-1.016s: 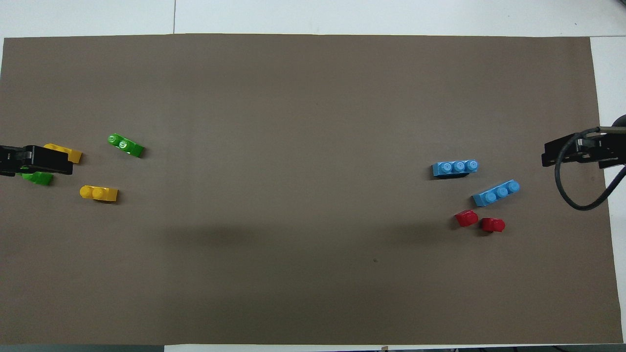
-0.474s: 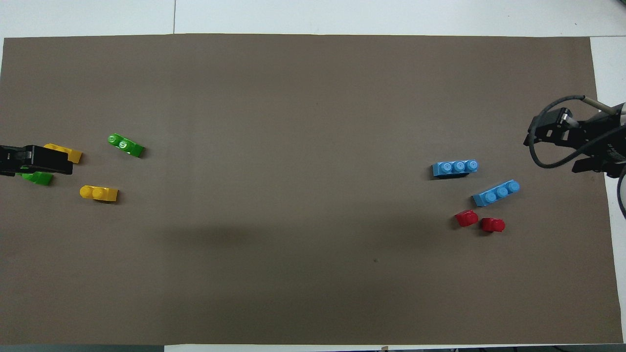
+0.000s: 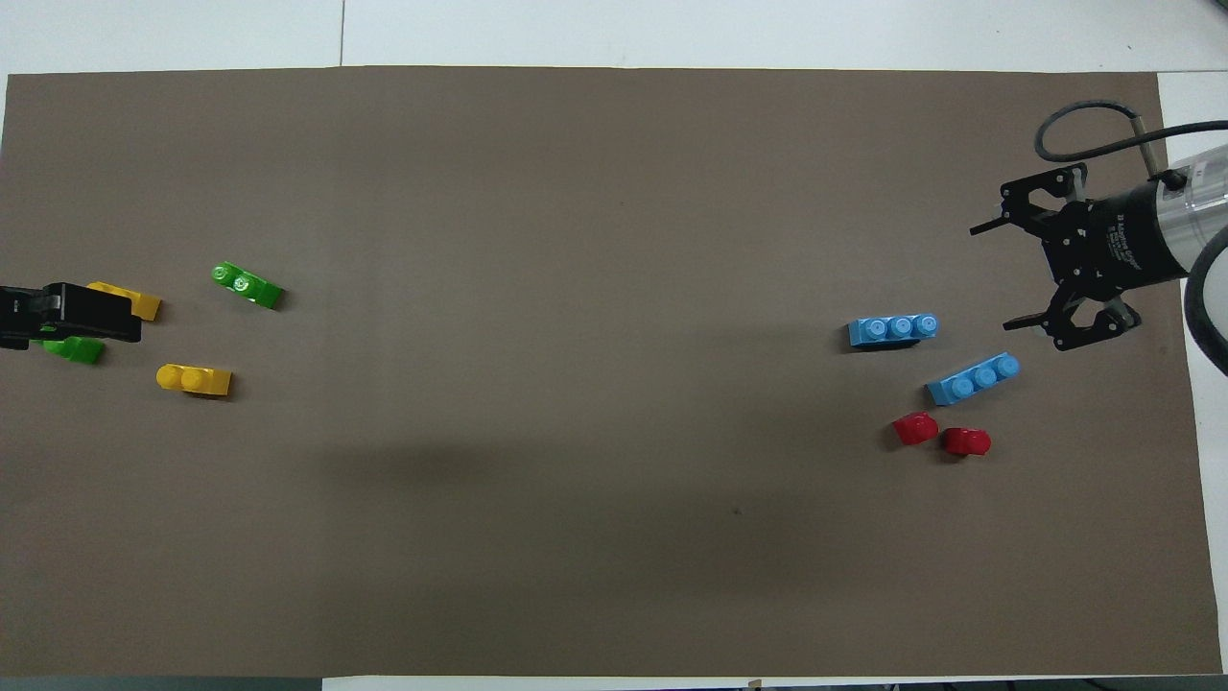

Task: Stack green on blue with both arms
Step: 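Reach the right gripper to the blue brick while the left gripper reaches the green brick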

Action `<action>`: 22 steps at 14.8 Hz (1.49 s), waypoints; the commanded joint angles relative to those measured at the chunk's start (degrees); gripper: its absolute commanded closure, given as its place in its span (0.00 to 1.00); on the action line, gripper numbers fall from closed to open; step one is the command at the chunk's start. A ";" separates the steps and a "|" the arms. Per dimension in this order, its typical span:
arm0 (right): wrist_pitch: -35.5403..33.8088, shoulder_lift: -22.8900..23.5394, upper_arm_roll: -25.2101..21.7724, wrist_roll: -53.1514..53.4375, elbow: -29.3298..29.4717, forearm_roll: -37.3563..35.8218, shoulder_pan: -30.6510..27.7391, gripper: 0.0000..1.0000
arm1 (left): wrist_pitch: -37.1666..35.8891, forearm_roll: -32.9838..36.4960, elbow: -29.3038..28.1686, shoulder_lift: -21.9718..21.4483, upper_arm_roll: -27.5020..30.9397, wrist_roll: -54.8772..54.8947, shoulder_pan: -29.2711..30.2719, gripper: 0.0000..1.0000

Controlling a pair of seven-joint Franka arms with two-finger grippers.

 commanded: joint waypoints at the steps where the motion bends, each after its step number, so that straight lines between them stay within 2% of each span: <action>1: 1.63 2.57 0.22 3.71 -0.34 3.30 -1.88 0.01 | 4.87 0.91 -5.36 -2.95 -0.08 -2.89 0.12 0.00; 5: 3.38 6.35 0.05 4.25 -1.13 5.68 -2.94 0.01 | 6.56 0.91 -6.96 -2.18 0.01 -3.69 0.29 0.00; 9: 10.66 5.66 0.14 3.81 -8.93 5.94 -1.98 0.01 | 8.04 0.56 -6.96 0.99 0.10 -4.30 0.82 0.00; 10: 12.77 4.78 0.22 3.72 -11.13 6.12 -1.97 0.01 | 9.27 0.38 -6.70 2.65 0.10 -6.65 1.26 0.00; 14: 13.93 7.14 0.14 -0.94 -12.65 7.44 -2.76 0.01 | 18.75 0.20 -6.61 8.98 0.10 -24.92 1.61 0.00; 18: 14.63 9.34 0.14 -5.24 -13.35 7.53 -3.03 0.01 | 23.87 -0.15 -6.70 13.90 0.01 -34.34 3.01 0.00; 22: 16.92 10.57 0.14 -5.51 -13.96 7.44 -3.20 0.01 | 27.56 -5.86 -6.61 18.12 0.10 -42.35 4.59 0.00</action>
